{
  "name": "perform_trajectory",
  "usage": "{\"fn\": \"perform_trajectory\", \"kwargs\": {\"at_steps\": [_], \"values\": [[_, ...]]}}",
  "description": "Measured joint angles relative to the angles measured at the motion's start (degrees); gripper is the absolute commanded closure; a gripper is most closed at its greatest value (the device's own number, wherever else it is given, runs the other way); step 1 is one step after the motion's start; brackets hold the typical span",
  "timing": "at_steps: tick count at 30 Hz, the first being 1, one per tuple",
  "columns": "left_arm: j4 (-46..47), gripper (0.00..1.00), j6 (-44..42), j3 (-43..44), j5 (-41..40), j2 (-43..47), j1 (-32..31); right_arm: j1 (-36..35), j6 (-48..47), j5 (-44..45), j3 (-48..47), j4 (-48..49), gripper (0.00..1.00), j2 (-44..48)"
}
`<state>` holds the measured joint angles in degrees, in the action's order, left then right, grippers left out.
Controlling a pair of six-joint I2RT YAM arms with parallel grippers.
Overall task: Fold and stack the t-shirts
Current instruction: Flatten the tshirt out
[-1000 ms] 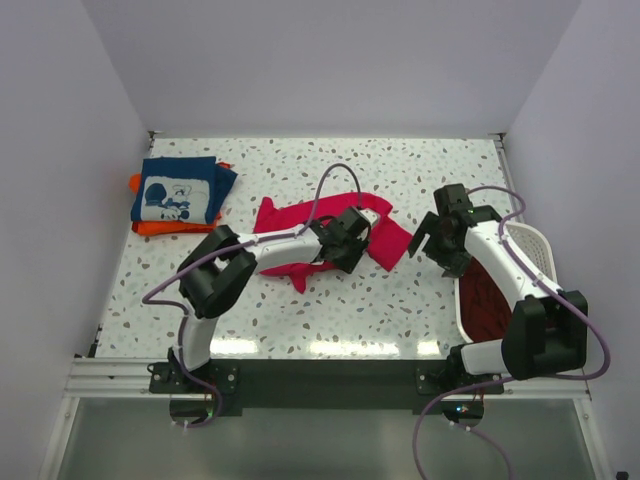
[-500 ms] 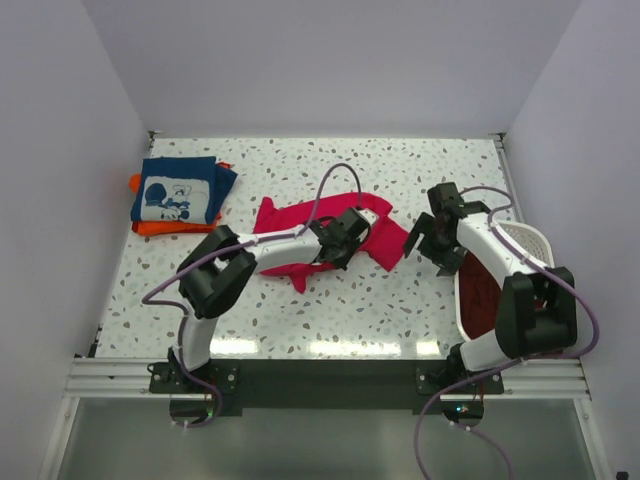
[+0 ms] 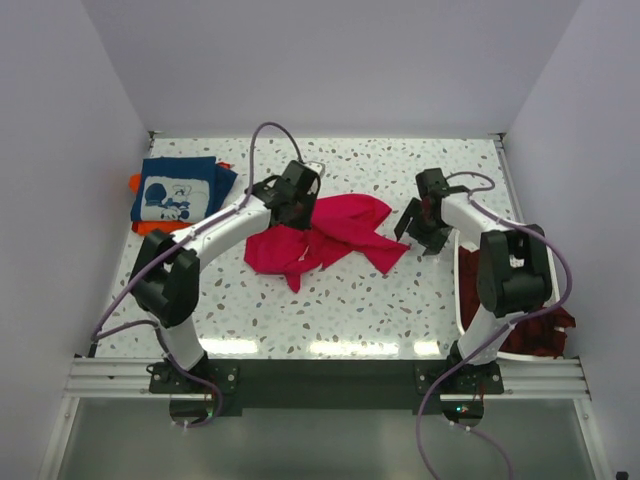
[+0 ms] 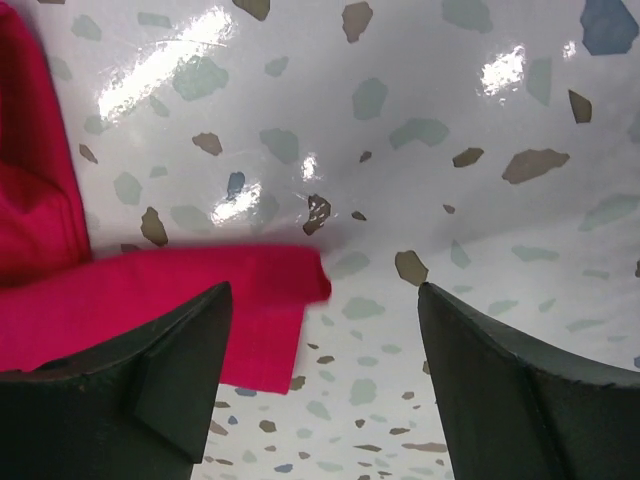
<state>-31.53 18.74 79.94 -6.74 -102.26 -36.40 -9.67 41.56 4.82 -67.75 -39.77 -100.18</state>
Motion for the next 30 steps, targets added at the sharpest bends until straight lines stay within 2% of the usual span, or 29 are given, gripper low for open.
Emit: {"fn": "perform_trajectory", "kwargs": {"at_steps": [3,8,16,17,18,21,22,26,29,30], "values": [[-1.7,1.0,0.2,0.5,0.6,1.4,2.2,0.0,-0.1,-0.3,-0.2,1.1,0.24,-1.4],[-4.4,1.0,0.2,0.6,1.4,3.9,10.3,0.0,-0.5,-2.4,-0.4,2.2,0.25,-1.6],[-7.6,1.0,0.2,0.6,-3.6,8.8,21.0,0.0,-2.0,-4.2,-0.7,3.4,0.25,-0.7],[-7.7,0.93,0.2,0.6,-4.4,8.9,21.8,0.0,-2.3,-4.5,-1.0,3.4,0.25,-0.7],[-7.9,0.7,0.1,0.6,-5.0,8.9,22.4,0.0,-2.6,-4.7,-1.2,3.4,0.25,-0.7],[-8.7,0.28,-0.3,0.6,-5.8,8.9,23.0,0.0,-3.3,-5.7,-2.5,3.4,0.25,-0.9],[-8.8,0.25,-0.3,0.6,-5.8,9.0,22.9,0.0,-3.4,-6.0,-3.0,3.4,0.25,-1.1],[-9.0,0.26,0.2,0.4,-7.2,10.0,19.3,0.0,-4.1,-7.3,-4.7,3.7,0.25,-2.1],[-8.2,0.36,1.2,-2.3,-6.2,13.9,11.9,0.0,-4.3,-7.8,-4.7,3.6,0.25,-2.4],[-7.6,0.42,1.9,-3.9,-4.8,15.6,9.3,0.0,-4.5,-7.9,-4.8,3.5,0.25,-2.5]]}}
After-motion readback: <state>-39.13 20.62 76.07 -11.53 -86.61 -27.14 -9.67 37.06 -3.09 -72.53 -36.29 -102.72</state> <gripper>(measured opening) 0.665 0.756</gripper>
